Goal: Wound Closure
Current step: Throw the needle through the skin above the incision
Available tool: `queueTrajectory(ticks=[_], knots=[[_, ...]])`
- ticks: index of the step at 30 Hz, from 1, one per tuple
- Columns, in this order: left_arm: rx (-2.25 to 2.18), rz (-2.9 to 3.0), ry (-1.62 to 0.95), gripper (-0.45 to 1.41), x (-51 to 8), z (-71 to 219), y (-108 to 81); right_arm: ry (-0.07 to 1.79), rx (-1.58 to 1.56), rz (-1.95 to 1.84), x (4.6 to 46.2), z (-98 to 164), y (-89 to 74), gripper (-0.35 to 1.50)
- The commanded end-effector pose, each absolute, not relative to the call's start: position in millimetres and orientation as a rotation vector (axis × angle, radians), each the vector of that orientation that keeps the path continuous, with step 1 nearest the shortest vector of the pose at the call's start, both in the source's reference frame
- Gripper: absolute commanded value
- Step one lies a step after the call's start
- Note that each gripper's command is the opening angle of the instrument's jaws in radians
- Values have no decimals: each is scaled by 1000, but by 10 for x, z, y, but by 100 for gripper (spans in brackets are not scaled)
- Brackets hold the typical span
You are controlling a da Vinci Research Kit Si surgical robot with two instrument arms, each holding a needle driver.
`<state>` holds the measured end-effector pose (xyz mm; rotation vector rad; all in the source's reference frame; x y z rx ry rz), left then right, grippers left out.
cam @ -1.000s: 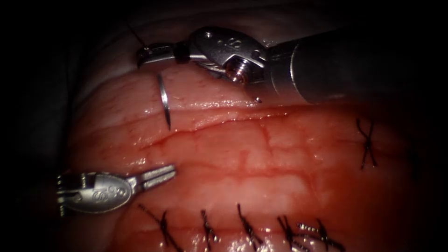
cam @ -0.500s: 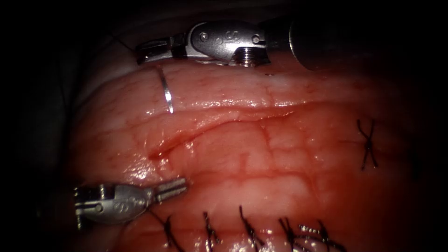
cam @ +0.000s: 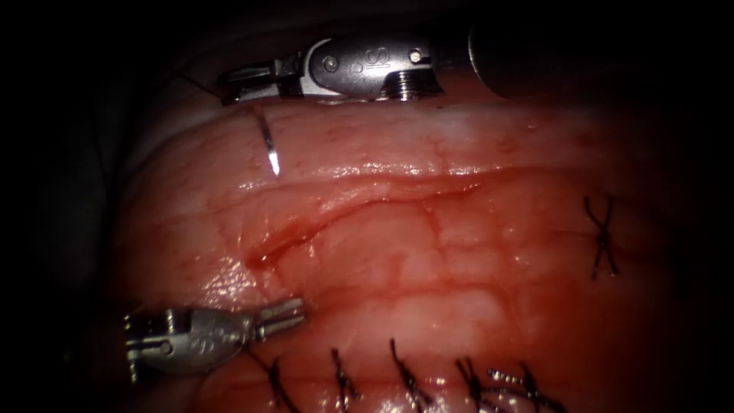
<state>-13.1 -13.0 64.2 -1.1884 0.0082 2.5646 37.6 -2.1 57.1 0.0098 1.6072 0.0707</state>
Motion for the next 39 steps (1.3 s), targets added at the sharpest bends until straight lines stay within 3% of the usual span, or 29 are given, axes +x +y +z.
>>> queueTrajectory(ticks=[1,14,39], knots=[[-1190,2560,6,-6,-136,648,-131,1617,10,68,385,572,-21,-35],[-1189,2556,1,-6,-135,648,-131,1637,17,60,390,559,-35,-35],[-1194,2545,-12,-8,-134,648,-132,1642,-117,21,362,553,-14,-35]])
